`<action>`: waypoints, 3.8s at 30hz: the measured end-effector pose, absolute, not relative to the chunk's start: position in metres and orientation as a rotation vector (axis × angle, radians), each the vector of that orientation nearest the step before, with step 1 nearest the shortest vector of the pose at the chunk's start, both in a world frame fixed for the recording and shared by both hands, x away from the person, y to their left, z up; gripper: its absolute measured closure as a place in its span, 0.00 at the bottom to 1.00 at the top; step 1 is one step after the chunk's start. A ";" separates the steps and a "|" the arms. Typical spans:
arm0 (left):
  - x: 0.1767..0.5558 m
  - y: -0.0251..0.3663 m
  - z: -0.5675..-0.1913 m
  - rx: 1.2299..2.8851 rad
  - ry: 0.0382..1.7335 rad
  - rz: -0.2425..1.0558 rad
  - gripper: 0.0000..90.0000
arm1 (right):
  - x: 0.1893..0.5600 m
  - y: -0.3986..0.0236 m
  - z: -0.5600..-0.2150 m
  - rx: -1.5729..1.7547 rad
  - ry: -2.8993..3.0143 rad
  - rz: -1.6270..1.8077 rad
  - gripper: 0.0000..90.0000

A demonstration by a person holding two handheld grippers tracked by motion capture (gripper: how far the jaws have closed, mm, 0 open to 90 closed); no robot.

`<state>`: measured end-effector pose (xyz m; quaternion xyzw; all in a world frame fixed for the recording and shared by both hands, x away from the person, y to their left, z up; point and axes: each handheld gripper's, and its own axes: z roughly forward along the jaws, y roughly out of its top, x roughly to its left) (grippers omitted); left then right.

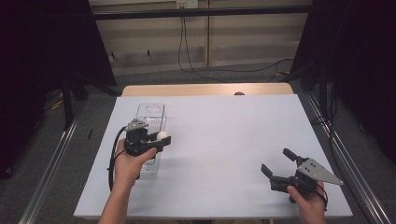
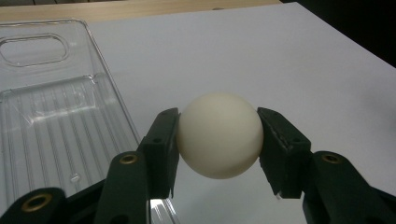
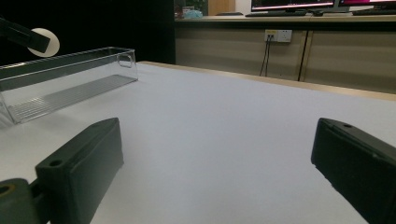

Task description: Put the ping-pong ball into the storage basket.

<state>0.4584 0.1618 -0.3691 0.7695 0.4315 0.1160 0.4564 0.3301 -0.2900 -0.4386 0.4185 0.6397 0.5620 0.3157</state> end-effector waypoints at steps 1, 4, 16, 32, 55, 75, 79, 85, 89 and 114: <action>0.459 0.162 -0.369 1.899 1.063 0.282 0.57 | 0.330 -0.290 -0.439 1.102 1.685 1.480 0.02; 0.459 0.163 -0.369 1.906 1.060 0.281 0.57 | 0.330 -0.290 -0.439 1.097 1.685 1.483 0.02; 0.460 0.164 -0.369 1.901 1.075 0.277 0.57 | 0.330 -0.291 -0.438 1.104 1.678 1.478 0.02; 0.461 0.168 -0.367 1.899 1.080 0.272 0.57 | 0.330 -0.291 -0.438 1.099 1.683 1.480 0.02; 0.462 0.174 -0.368 1.891 1.100 0.281 0.57 | 0.330 -0.291 -0.438 1.099 1.681 1.480 0.02; 0.463 0.185 -0.367 1.890 1.121 0.297 0.57 | 0.330 -0.292 -0.438 1.106 1.683 1.481 0.02; 0.463 0.187 -0.366 1.889 1.128 0.311 0.57 | 0.330 -0.292 -0.438 1.109 1.676 1.483 0.02; 0.463 0.190 -0.367 1.890 1.127 0.303 0.57 | 0.330 -0.292 -0.438 1.107 1.683 1.479 0.02; 0.463 0.191 -0.367 1.880 1.135 0.307 0.57 | 0.329 -0.293 -0.438 1.101 1.683 1.480 0.02; 0.464 0.199 -0.370 1.872 1.140 0.319 0.57 | 0.329 -0.292 -0.438 1.113 1.673 1.482 0.02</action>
